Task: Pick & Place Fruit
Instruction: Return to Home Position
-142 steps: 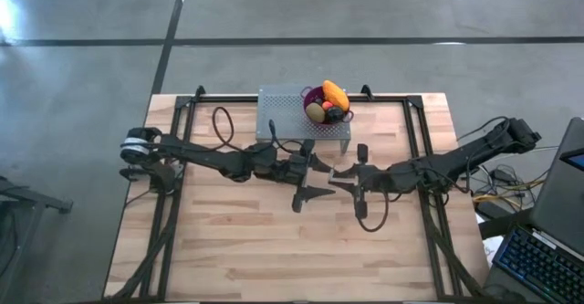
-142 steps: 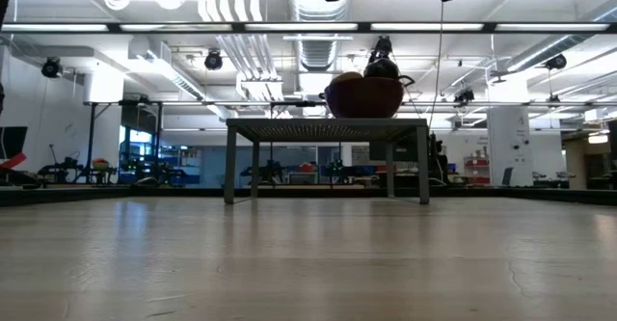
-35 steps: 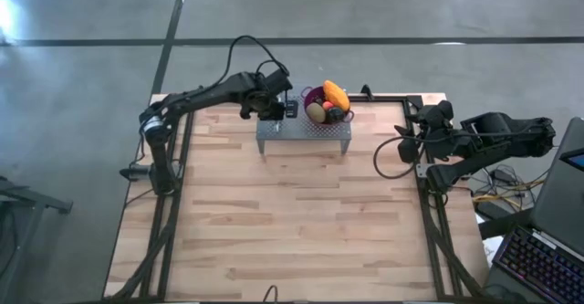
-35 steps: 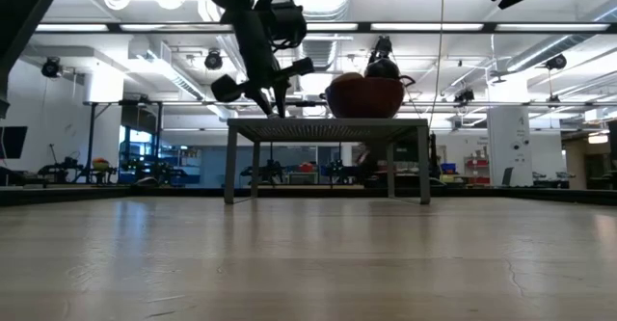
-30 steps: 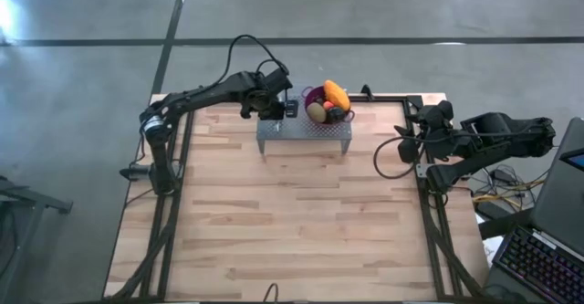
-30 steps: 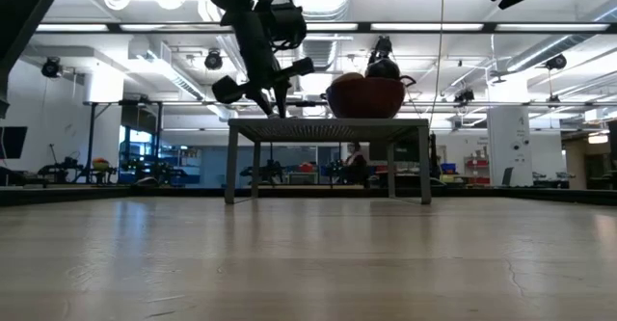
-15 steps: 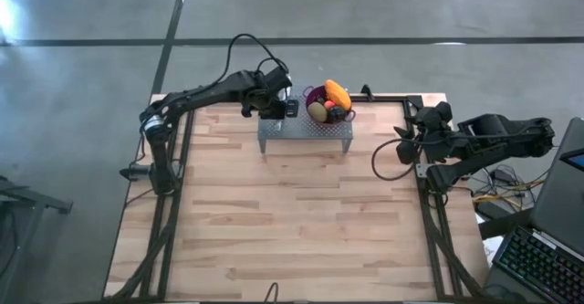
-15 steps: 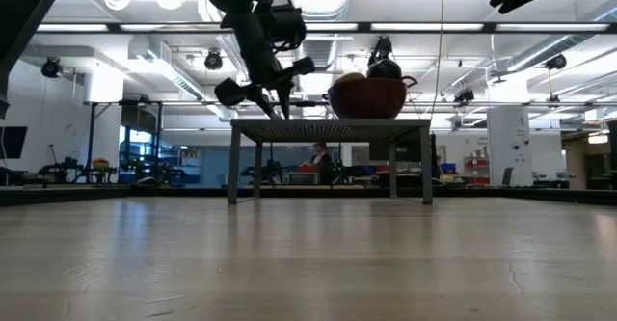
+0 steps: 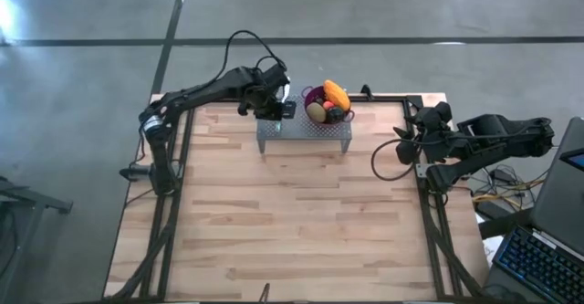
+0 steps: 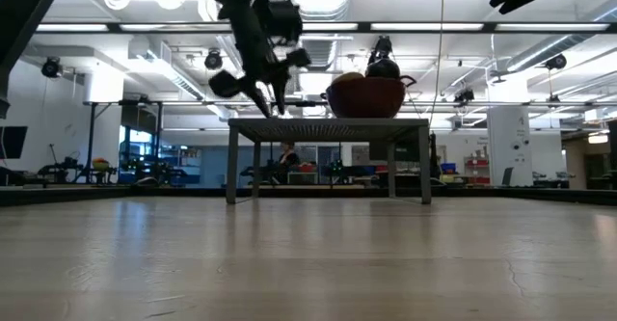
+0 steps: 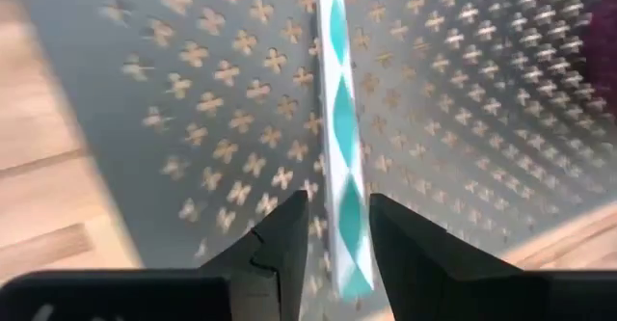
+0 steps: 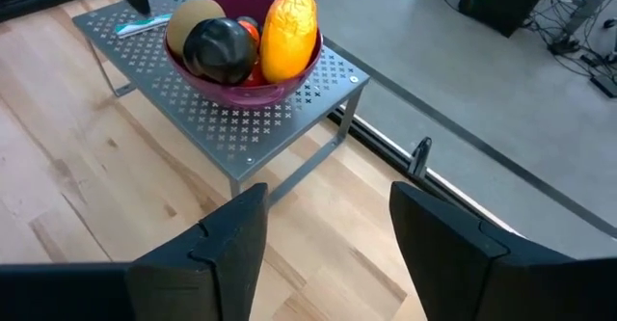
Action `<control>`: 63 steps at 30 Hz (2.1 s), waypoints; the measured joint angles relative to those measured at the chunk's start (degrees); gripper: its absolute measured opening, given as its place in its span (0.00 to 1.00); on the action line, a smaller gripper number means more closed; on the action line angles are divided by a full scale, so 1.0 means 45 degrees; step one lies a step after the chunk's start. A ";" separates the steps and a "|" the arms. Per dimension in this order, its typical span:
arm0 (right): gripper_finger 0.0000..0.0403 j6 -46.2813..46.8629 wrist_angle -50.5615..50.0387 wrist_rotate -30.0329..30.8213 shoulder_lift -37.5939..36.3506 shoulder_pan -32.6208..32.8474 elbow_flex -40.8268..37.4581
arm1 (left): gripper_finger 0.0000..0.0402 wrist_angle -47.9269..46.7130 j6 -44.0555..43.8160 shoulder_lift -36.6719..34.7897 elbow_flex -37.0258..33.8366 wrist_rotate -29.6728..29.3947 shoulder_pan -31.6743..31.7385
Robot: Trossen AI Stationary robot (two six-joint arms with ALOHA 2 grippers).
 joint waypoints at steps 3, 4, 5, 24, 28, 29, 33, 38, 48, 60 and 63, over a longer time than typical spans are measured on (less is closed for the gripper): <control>0.53 -0.0005 0.0005 0.0005 0.0005 0.0000 -0.0056 | 0.29 -0.0748 0.0137 -0.0581 0.0511 -0.0511 0.0028; 0.53 -0.0009 0.0018 0.0010 0.0005 0.0000 -0.0083 | 0.29 -0.1121 0.0242 -0.0811 0.0617 -0.0783 0.0046; 0.53 -0.0048 0.0024 0.0010 0.0004 0.0000 -0.0109 | 0.29 -0.1387 0.0358 -0.1019 0.0709 -0.1102 0.0050; 0.04 -0.4105 0.7684 -0.0690 0.0343 0.0691 -0.3909 | 0.08 0.7484 0.6880 -0.7980 -0.6671 -0.7932 -0.7545; 0.02 -0.4994 1.0556 -0.1094 0.0262 0.1394 -0.5686 | 0.01 1.1163 0.9987 -0.9442 -1.0202 -0.7873 -0.9605; 0.02 -0.5199 1.1078 -0.1271 0.0206 0.1499 -0.6111 | 0.02 1.1665 1.0191 -0.9718 -1.0901 -0.8125 -0.9944; 0.02 -0.5491 1.2388 -0.1911 -0.0334 0.1530 -0.7651 | 0.02 1.2757 0.9824 -1.1113 -1.3273 -0.8815 -1.0893; 0.02 -0.6462 1.4316 -0.3820 -0.1596 0.1007 -0.9175 | 0.01 1.5030 1.0792 -1.2941 -1.5820 -0.8487 -1.0969; 0.02 -0.8116 1.5494 -0.6712 -0.3024 -0.0527 -1.0358 | 0.01 1.6535 1.2425 -1.5966 -1.8551 -0.7952 -1.0876; 0.02 -0.9237 1.8376 -0.7435 -0.4891 -0.1223 -1.3433 | 0.01 1.6518 1.3369 -1.9291 -2.0710 -0.7751 -1.0872; 0.02 -0.9532 1.8334 -0.7498 -0.5818 -0.1352 -1.3862 | 0.02 1.6499 1.3387 -2.0249 -2.1229 -0.7250 -1.0871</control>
